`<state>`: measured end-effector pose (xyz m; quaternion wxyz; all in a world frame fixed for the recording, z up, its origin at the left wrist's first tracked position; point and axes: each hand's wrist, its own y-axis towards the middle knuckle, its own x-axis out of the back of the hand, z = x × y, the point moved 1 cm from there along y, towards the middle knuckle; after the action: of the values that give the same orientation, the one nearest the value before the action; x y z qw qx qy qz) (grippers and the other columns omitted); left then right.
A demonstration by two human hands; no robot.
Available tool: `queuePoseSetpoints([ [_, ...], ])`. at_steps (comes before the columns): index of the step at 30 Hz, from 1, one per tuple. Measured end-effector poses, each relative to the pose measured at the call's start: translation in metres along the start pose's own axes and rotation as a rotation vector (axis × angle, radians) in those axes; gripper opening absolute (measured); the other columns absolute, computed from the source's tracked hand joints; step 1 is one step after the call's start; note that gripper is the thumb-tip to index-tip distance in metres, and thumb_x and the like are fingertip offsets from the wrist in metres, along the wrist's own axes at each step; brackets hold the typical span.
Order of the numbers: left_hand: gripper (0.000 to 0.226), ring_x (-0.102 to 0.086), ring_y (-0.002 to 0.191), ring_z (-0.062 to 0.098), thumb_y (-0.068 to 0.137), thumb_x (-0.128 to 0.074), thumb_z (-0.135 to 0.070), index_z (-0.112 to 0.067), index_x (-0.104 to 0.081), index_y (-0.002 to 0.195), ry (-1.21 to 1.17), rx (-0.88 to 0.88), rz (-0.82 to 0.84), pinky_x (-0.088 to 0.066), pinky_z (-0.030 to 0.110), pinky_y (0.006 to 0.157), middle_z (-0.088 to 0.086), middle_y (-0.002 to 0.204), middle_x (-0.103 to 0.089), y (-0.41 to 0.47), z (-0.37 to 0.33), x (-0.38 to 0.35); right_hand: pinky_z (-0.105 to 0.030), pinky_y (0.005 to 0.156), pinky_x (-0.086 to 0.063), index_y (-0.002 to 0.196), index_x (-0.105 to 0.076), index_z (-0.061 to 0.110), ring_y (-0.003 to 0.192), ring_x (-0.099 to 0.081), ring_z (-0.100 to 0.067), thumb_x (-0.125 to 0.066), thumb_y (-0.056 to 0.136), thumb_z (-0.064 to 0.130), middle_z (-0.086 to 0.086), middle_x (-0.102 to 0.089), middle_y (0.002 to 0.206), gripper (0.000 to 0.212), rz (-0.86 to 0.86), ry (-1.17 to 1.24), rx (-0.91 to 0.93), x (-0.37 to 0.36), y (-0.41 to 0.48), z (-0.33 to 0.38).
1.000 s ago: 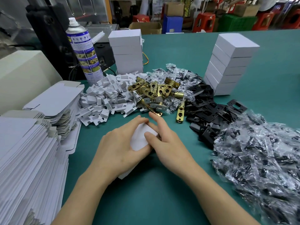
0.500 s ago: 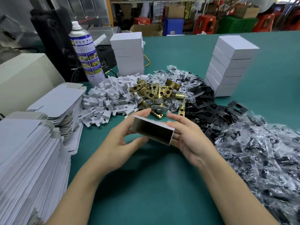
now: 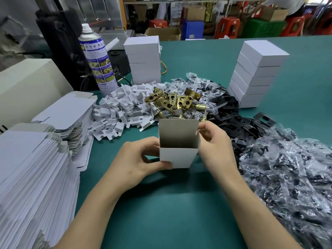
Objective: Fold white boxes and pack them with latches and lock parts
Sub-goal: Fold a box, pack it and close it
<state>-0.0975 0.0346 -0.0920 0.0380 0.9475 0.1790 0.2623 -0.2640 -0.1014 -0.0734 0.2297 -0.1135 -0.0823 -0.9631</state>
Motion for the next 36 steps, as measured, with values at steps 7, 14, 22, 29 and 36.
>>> queuePoseSetpoints([
  [7,0.040,-0.077,0.099,0.006,0.074,-0.089,-0.037,-0.045,-0.075,0.111,-0.021,0.082,0.044,-0.055,0.027,0.084,-0.015,0.103,-0.081,0.000,0.005,-0.004,-0.024,0.069,-0.050,0.089,-0.070,0.028,0.075,-0.065,-0.001,-0.065,0.098,0.021,0.011,-0.073,0.082,0.012,-0.024,-0.029,0.057,0.000,0.003,-0.007],
  [14,0.037,-0.074,0.102,0.003,0.072,-0.085,-0.046,-0.047,-0.076,0.108,0.006,0.076,0.031,-0.056,0.038,0.094,-0.015,0.102,-0.080,0.000,0.003,-0.003,-0.043,0.084,-0.056,0.100,-0.069,0.026,0.086,-0.066,-0.013,-0.065,0.094,0.023,0.010,-0.070,0.090,0.008,-0.130,-0.348,0.130,0.013,0.024,0.001],
  [22,0.038,-0.074,0.097,0.001,0.071,-0.084,-0.046,-0.045,-0.075,0.108,-0.028,0.075,0.079,-0.051,0.017,0.080,-0.016,0.101,-0.080,-0.001,-0.001,-0.003,-0.038,0.092,-0.041,0.122,-0.067,0.021,0.119,-0.048,-0.029,-0.072,0.090,0.015,-0.007,-0.059,0.120,0.033,0.084,-0.939,0.348,-0.001,0.096,0.037],
  [29,0.038,-0.074,0.097,0.000,0.073,-0.084,-0.042,-0.042,-0.076,0.110,-0.021,0.075,0.084,-0.050,0.021,0.080,-0.017,0.101,-0.080,-0.001,0.000,-0.003,-0.037,0.083,-0.036,0.119,-0.068,0.027,0.112,-0.050,-0.029,-0.069,0.088,0.006,-0.005,-0.060,0.112,0.037,0.229,-1.402,0.608,-0.017,0.129,0.040],
  [36,0.036,-0.075,0.094,0.002,0.078,-0.086,-0.030,-0.043,-0.076,0.110,0.002,0.084,0.066,-0.056,0.029,0.086,-0.016,0.099,-0.080,-0.001,-0.001,-0.003,-0.041,0.092,-0.040,0.113,-0.074,0.023,0.107,-0.056,-0.024,-0.080,0.084,0.043,0.000,-0.065,0.106,0.037,0.056,-1.113,0.652,0.015,0.138,0.063],
])
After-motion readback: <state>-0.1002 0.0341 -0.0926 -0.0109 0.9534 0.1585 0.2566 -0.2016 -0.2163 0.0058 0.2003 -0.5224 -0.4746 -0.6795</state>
